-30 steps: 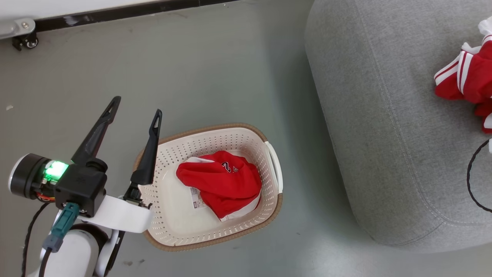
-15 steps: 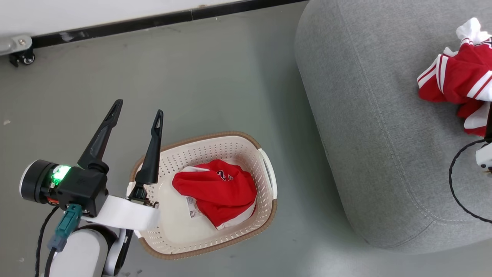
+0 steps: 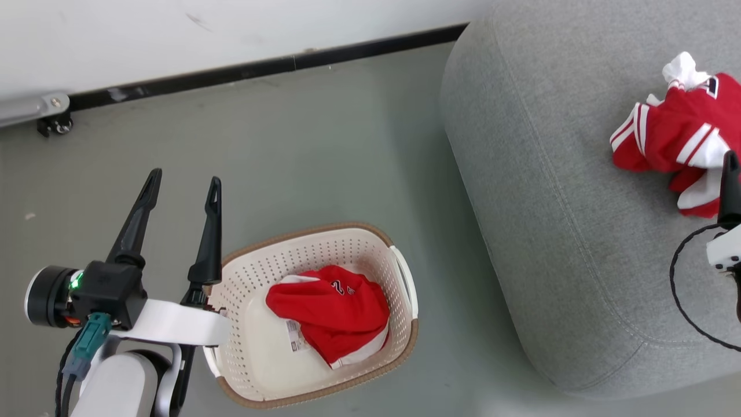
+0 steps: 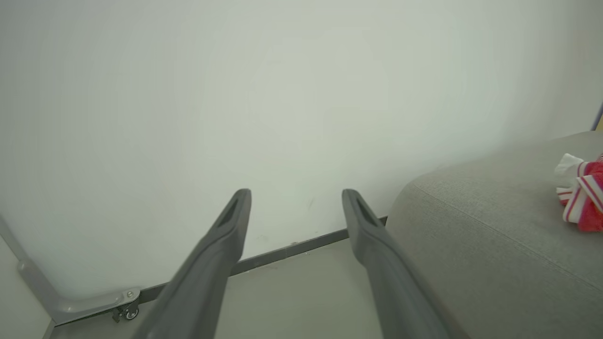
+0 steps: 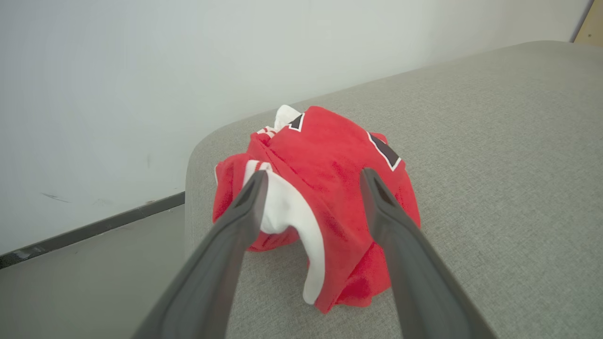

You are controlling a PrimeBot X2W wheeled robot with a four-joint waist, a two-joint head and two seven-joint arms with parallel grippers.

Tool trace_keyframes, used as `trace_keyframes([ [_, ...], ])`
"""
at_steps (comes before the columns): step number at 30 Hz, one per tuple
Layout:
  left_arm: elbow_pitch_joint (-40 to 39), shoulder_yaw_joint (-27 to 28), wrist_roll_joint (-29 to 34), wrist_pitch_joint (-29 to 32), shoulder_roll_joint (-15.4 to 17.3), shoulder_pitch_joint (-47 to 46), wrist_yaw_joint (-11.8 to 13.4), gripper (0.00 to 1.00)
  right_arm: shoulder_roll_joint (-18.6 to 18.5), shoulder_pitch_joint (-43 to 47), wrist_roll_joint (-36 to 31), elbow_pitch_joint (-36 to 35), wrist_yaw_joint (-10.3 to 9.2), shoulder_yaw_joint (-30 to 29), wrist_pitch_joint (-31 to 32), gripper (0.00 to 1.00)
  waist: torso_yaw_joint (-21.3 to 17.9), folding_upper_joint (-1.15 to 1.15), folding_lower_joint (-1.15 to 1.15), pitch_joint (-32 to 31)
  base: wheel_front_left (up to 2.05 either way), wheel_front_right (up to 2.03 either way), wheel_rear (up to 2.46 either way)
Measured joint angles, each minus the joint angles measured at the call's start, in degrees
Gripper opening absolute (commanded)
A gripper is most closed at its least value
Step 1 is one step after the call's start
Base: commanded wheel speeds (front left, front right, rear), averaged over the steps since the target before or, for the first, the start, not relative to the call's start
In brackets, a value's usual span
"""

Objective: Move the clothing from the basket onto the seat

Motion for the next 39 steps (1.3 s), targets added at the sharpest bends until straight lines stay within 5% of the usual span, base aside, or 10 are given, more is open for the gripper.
trace_keyframes([
  [17, 4.3, 4.0, -2.1, -1.2, -2.1, 8.8, 2.8, 1.0, -2.1, 2.6, -1.2, -16.2, 0.0, 9.5, -0.8, 1.0, 3.1, 0.0, 0.0, -9.8, 0.0, 0.0, 0.0],
  [39, 5.7, 2.0, -1.9, -1.2, -4.2, 12.3, 2.8, 1.0, 6.2, 14.8, -0.9, -27.4, 0.0, 13.0, -0.8, 1.0, 8.6, 0.0, 0.0, -18.3, 0.0, 0.0, 0.0],
])
